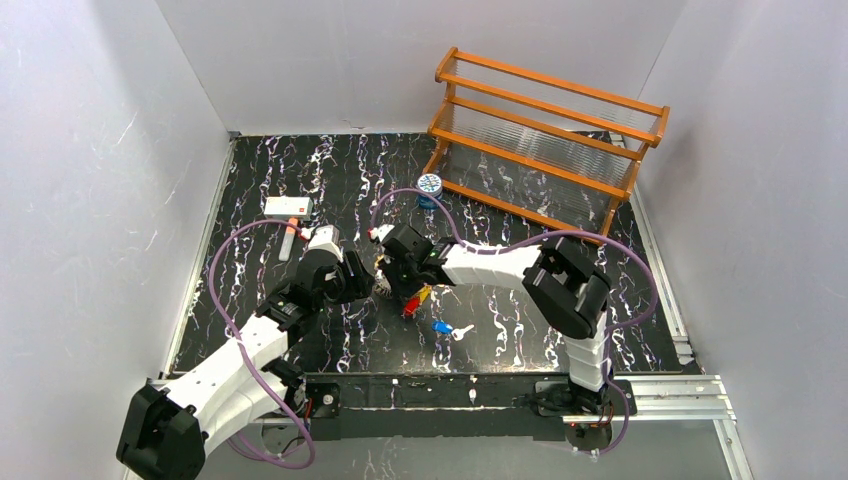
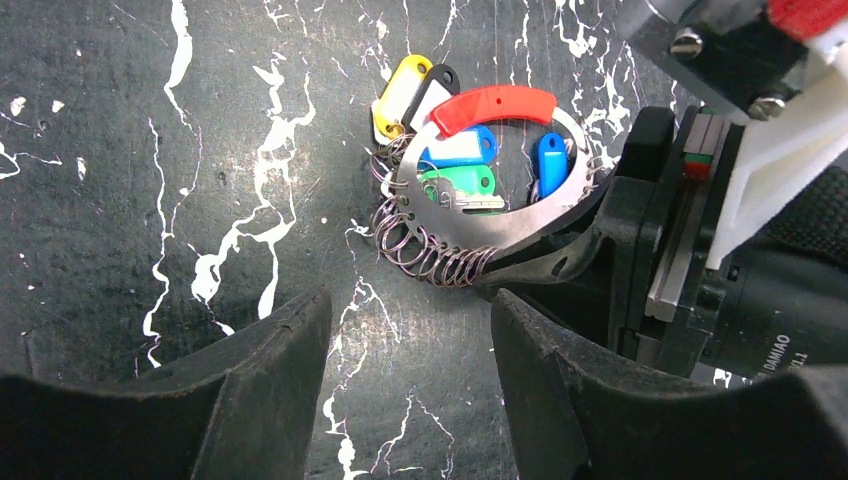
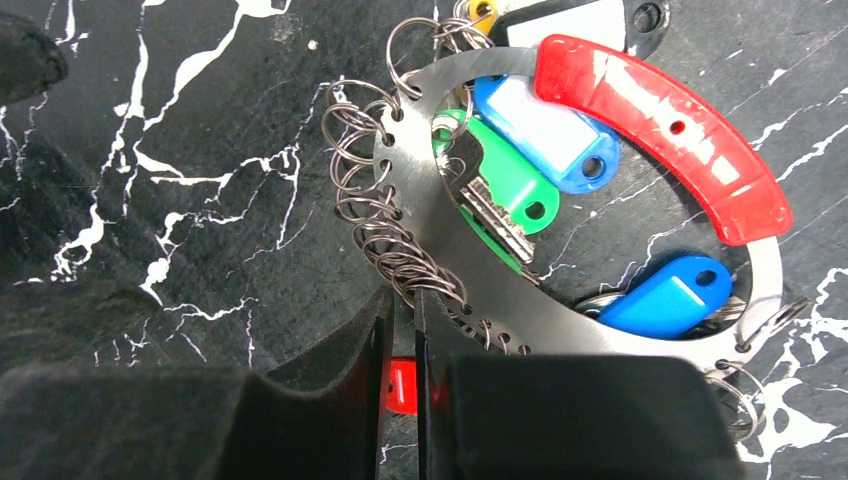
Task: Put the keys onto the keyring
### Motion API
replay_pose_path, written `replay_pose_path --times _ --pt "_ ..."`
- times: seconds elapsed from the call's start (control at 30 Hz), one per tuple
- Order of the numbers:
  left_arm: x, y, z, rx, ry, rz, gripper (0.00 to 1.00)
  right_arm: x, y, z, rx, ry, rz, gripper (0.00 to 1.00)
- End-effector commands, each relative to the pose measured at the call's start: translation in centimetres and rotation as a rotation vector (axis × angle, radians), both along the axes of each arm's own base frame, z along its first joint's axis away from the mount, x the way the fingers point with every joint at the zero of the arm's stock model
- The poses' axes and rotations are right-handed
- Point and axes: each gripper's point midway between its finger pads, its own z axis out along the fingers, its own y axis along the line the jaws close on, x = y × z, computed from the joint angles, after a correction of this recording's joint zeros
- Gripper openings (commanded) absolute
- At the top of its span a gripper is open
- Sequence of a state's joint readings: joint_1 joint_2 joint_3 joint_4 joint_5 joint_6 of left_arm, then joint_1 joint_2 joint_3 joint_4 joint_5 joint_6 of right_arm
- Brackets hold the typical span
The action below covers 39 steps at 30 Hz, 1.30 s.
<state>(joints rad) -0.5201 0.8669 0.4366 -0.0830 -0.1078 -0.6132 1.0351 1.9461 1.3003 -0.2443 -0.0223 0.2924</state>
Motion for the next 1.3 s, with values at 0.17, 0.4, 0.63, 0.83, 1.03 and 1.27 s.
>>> replay_pose_path --times 0.17,0.4,0.63,0.83,1.03,1.27 --pt "0.2 0.0 0.6 -0.007 -0.017 0.002 0.58 0.6 0.3 -0.7 -0.077 -0.070 -0.016 0.36" --pt "0.2 -0.1 0.6 -0.008 -0.016 0.001 0.59 0.4 -0.1 -1.3 -0.116 -0.103 -0.020 0.11" --pt "0.3 0.0 1.3 -0.007 -0.036 -0.001 0.59 0.3 -0.3 1.9 -0.066 -0.145 0.012 0.01" --pt "0.5 0.1 2.4 -0.007 -0.068 -0.007 0.59 0.0 -1.0 5.4 0.005 -0.165 0.039 0.01" --pt "0.8 0.0 3.5 -0.005 -0.102 -0.017 0.59 -1.2 -0.8 8.2 0.157 -0.101 0.129 0.01" --pt "1.0 -0.2 5.1 -0.007 -0.146 -0.043 0.59 -3.9 0.4 9.7 0.285 0.001 0.292 0.01"
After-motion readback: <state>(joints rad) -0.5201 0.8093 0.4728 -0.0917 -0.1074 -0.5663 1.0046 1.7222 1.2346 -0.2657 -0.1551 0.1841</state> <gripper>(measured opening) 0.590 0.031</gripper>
